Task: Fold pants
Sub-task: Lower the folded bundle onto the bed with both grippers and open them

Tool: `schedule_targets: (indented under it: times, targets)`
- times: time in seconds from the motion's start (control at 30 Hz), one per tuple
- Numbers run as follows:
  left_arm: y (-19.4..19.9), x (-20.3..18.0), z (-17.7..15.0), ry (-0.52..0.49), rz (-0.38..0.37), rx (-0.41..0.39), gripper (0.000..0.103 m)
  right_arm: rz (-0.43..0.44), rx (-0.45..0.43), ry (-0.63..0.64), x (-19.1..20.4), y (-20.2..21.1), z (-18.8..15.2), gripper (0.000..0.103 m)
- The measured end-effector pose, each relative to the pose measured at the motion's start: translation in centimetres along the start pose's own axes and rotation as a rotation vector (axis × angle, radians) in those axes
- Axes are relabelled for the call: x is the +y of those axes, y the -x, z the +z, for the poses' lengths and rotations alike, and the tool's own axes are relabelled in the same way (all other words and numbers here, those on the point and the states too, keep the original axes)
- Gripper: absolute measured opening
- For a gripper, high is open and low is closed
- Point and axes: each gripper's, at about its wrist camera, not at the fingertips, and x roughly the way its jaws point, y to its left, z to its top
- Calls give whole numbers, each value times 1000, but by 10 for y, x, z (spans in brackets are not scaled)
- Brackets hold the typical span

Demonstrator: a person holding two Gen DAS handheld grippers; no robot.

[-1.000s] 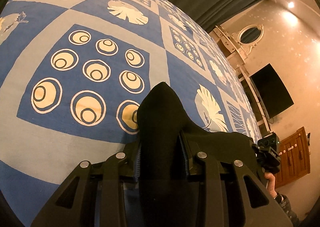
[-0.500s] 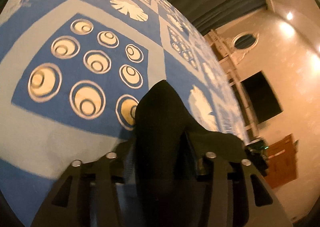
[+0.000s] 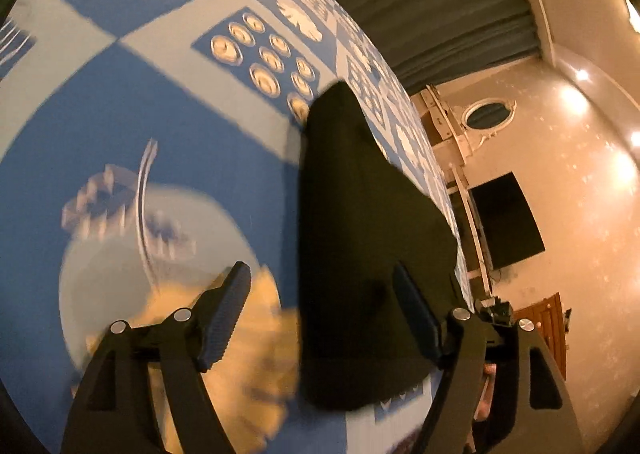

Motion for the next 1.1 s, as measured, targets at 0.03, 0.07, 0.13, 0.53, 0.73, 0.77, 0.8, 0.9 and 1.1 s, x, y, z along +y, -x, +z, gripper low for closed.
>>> schedule_targets:
  times: [0.03, 0.07, 0.13, 0.53, 0.73, 0.77, 0.8, 0.9, 1.1]
  targets:
    - [1, -3, -9, -2, -4, 8, 76, 3, 13, 4, 3, -2, -7, 81]
    - [1, -6, -15, -3, -4, 16, 77, 4, 26, 11, 7, -4, -13, 81]
    - [-2, -13, -24, -16, 0, 21, 78, 5, 45, 27, 14, -9, -24, 85]
    - [-22, -32, -39, -73, 101, -9, 56, -105, 52, -23, 14, -24, -39, 39]
    - [-20, -33, -41, -97, 112, -12, 48, -81, 49, -16, 12, -18, -42, 32]
    - [-19, -34, -42, -103, 116, -13, 47, -76, 49, -21, 11, -18, -42, 32]
    - [-21, -35, -40, -110, 119, -13, 47, -68, 51, -27, 10, -17, -41, 31]
    - [-25, -36, -36, -118, 125, -8, 46, -69, 53, -21, 9, -14, -41, 31]
    - [-25, -38, -37, -126, 137, -3, 45, -63, 54, -23, 6, -9, -41, 30]
